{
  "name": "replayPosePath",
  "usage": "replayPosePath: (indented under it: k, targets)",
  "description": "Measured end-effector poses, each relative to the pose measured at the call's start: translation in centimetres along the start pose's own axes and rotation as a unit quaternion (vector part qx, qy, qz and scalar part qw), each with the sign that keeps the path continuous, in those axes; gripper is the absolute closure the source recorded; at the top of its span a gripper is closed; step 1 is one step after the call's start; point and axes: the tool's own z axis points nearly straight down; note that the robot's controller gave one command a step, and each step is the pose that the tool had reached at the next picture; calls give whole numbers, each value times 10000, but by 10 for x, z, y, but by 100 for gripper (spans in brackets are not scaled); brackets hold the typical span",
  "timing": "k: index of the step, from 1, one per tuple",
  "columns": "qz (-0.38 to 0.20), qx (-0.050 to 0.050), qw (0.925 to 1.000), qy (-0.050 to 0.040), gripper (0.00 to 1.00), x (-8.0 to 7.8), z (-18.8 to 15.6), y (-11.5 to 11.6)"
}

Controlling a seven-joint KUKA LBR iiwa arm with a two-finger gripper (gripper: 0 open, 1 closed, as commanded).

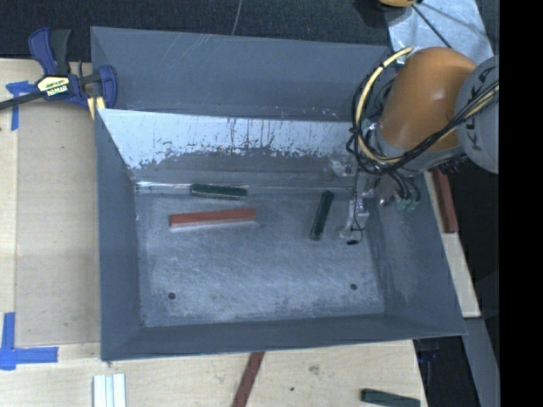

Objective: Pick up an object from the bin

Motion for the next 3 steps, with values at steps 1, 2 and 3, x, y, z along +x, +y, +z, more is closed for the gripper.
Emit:
replayPosePath:
  k: [1, 2, 3]
  targets:
    - [-36, 4, 10000, -15, 0, -9, 49, 4]
    - [-1785, -8, 9839, 13, 100, -8, 65, 21]
    - [-1785, -8, 9839, 15, 100, -8, 65, 21]
